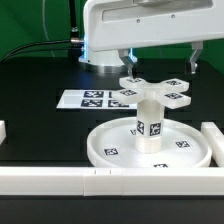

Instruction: Assemble round table

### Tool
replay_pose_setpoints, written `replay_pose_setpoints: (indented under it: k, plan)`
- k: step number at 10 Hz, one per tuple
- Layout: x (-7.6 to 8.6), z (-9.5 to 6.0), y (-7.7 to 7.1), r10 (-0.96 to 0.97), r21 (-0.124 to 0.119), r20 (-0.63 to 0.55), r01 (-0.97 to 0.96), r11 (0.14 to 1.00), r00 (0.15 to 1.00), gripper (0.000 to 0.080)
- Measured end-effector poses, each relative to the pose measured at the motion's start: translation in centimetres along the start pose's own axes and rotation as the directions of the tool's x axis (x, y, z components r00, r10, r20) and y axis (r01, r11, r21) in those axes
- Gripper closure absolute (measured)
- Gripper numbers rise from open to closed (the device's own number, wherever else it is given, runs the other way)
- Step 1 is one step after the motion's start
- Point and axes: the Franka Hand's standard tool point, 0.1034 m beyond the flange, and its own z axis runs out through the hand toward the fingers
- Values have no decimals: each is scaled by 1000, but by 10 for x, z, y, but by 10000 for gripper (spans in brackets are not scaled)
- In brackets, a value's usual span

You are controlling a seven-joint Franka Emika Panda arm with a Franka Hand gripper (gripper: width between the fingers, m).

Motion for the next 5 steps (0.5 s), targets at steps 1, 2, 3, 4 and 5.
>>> replay_pose_setpoints:
  k: [1, 2, 3, 4, 5]
  plan:
    - [1, 0, -1, -96, -7, 14, 96, 995, 995, 151]
    - [2, 0, 1, -159, -6, 12, 159, 987, 987, 151]
    - [1, 0, 1, -190, -6, 14, 190, 982, 982, 151]
    - [1, 0, 2, -271, -6, 15, 271, 963, 963, 151]
    - [1, 1, 2, -333, -5, 15, 333, 943, 943, 151]
